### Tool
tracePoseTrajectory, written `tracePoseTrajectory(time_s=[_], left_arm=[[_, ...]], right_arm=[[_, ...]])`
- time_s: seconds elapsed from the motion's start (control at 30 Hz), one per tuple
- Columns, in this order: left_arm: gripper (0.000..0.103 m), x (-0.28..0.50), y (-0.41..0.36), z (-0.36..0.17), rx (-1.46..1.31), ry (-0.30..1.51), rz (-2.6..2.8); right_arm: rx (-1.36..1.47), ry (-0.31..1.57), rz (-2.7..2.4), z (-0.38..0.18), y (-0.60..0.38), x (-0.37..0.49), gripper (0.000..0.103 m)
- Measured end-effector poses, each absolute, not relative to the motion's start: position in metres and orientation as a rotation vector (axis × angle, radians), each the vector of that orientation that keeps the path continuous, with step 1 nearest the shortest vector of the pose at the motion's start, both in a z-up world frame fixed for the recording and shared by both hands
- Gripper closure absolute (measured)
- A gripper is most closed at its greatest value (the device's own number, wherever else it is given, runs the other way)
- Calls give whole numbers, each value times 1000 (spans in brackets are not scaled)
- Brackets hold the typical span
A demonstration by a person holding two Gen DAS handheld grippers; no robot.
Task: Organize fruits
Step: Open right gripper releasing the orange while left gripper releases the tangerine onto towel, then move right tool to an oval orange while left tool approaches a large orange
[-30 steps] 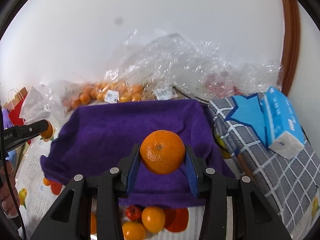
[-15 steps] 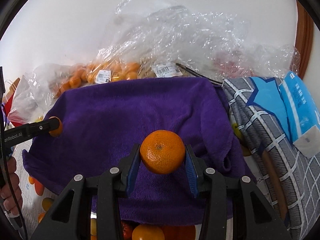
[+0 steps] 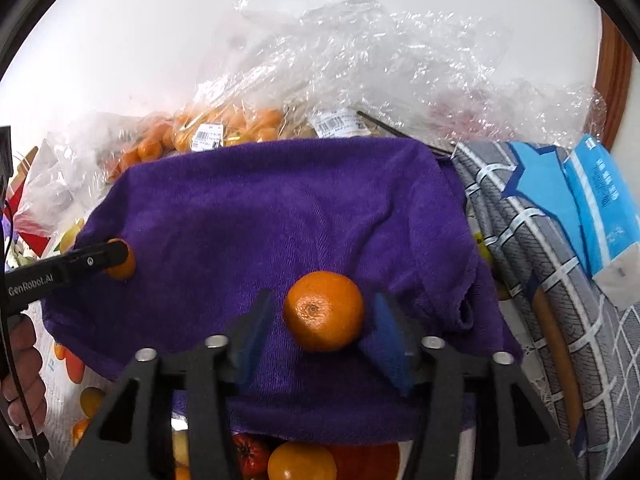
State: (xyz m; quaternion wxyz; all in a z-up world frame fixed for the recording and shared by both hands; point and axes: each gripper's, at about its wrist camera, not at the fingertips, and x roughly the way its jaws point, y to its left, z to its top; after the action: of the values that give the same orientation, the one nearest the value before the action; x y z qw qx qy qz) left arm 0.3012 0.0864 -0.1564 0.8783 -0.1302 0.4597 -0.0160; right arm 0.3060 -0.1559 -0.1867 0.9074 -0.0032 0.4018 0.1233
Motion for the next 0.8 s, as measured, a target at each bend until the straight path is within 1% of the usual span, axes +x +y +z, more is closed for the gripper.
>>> tracePoseTrajectory(time_s=[0.03,0.23,0.47,0.57,0.67,0.8], left_arm=[[52,297,87,-152,-274,949,-34],[51,267,86,-120,-258,888,-36],[52,209,77,-81,-192,781,-36],[53,184,74,-72,-208,753,-62],[53,160,73,-66,-233,739,-87],[53,132,67,-60,-224,711,-93]], right_arm=[[-2,822,251,-182,-157,303,44],[35,760,220,-151,-165,273,43],[-6,673,210,-117,-171,209,42],[-27,649,186,-109,-175,180,42],[-33,623,167,-108,-182,152,38],[-17,658,194,-109,-191,126,38]])
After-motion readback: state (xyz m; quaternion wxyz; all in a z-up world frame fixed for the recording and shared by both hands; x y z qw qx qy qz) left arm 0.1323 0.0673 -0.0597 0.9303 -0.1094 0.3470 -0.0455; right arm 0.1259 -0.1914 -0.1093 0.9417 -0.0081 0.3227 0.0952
